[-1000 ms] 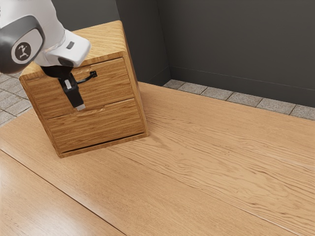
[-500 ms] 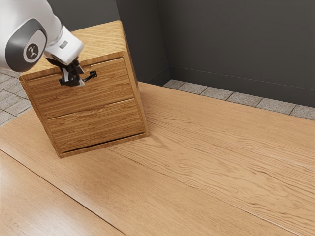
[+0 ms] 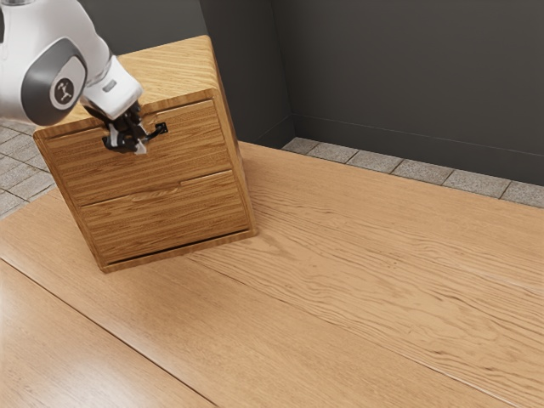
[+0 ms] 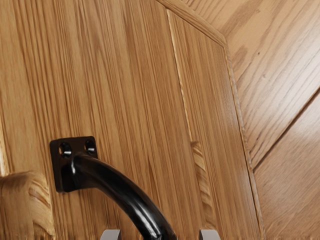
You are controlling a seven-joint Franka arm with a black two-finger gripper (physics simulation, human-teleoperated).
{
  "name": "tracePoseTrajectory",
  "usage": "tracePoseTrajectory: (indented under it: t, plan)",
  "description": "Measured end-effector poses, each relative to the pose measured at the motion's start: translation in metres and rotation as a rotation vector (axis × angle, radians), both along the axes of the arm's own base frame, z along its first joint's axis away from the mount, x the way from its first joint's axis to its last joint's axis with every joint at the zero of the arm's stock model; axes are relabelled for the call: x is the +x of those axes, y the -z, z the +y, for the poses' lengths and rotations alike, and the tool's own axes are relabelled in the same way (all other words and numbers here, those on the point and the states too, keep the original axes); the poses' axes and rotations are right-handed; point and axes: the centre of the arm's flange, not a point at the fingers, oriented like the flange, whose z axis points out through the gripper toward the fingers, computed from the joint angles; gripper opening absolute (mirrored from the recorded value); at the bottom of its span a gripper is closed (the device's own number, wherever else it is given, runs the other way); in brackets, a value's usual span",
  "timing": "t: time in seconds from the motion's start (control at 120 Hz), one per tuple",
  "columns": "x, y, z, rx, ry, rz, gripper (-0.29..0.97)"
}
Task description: Pull the drawer handle with one arm to open the drawer
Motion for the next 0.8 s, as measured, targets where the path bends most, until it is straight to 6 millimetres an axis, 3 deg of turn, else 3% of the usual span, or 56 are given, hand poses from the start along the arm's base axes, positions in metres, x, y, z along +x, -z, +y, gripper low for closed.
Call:
tracePoseTrajectory:
  t: [0.2,0.35,0.567,0.8]
  plan:
    - [-0.003,0.0,-0.004,0.005,0.02,0.019,0.0]
    - [-0.019,-0.002,-0.019,0.016,0.03,0.037,-0.07]
    - [-0.025,0.0,-0.027,0.024,0.035,0.048,-0.1]
    - [-0.055,0.0,-0.062,0.056,0.058,0.044,-0.07]
